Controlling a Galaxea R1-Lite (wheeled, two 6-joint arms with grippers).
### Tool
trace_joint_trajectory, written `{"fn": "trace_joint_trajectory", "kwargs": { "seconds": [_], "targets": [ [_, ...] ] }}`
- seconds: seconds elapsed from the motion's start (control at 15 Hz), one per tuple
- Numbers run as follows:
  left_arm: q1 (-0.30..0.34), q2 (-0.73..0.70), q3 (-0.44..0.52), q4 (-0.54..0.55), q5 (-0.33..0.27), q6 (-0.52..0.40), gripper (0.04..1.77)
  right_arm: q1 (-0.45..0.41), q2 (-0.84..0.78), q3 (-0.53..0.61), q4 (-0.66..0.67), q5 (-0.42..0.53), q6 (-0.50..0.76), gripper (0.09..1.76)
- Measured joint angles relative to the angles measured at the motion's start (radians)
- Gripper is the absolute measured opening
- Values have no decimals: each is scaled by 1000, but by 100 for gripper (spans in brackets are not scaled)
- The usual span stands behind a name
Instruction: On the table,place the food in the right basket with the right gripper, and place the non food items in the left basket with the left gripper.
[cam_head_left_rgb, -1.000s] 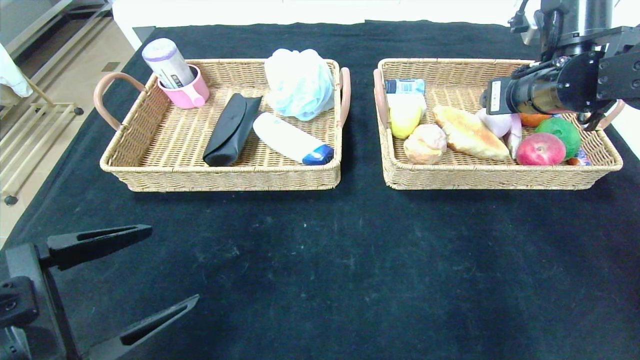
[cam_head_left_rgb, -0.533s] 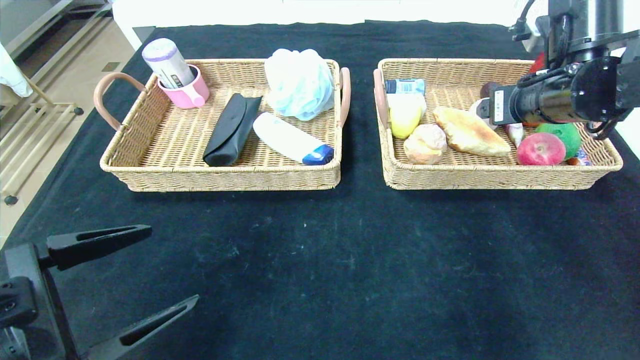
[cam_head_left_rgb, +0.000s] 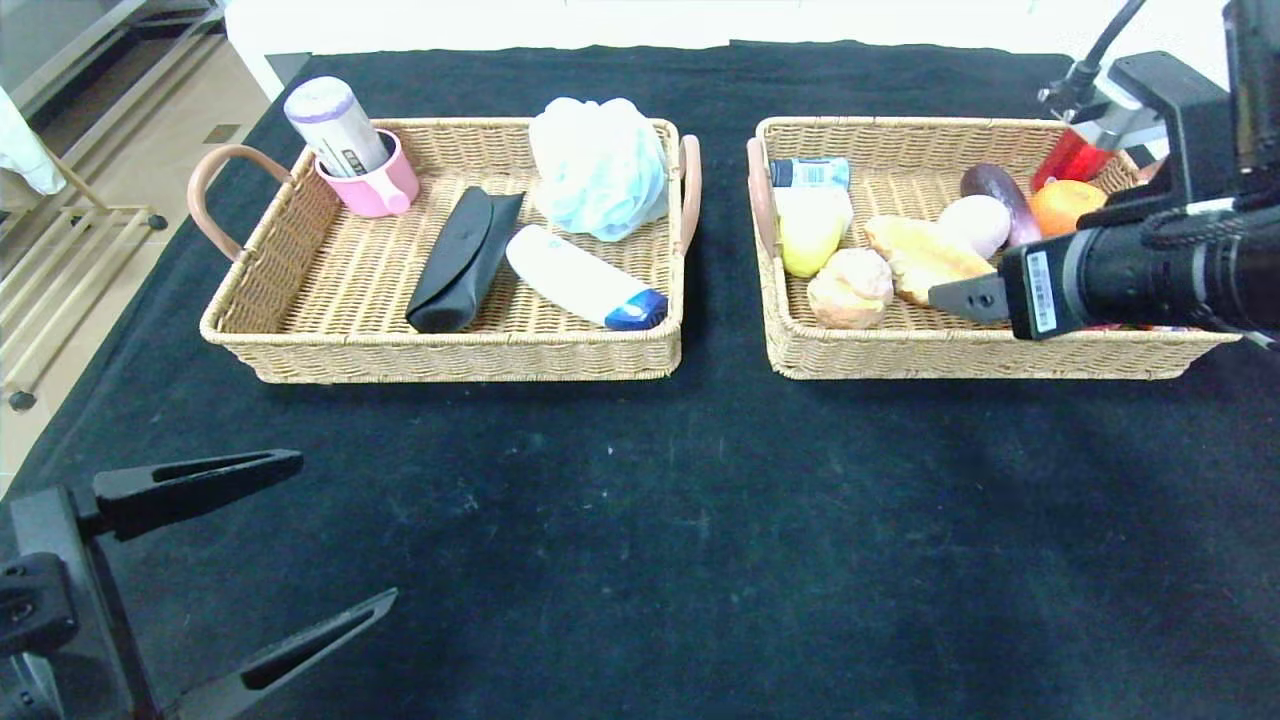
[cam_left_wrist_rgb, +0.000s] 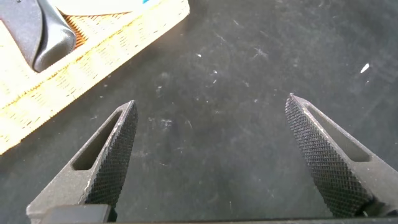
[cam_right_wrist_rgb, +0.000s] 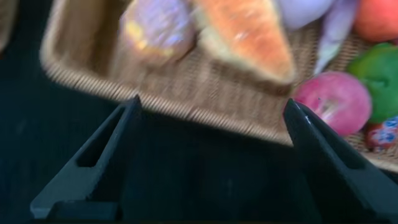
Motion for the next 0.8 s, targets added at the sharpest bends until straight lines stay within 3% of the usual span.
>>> {"fn": "trace_joint_trajectory", "kwargs": {
  "seconds": [0.13, 0.47, 0.6, 0.8],
  "targets": [
    [3, -7, -5, -1, 14, 14, 172, 26, -90, 129, -29, 72, -44, 167],
    [8, -86, 1, 26, 147, 13, 172, 13, -288, 445, -225, 191, -89, 169],
    [8, -151, 7, 102, 212, 10, 172, -2, -371, 511, -244, 224, -96, 169],
    [8, -273, -31, 320, 291, 9, 172, -11, -509, 602, -248, 254, -100, 170]
  ]
}}
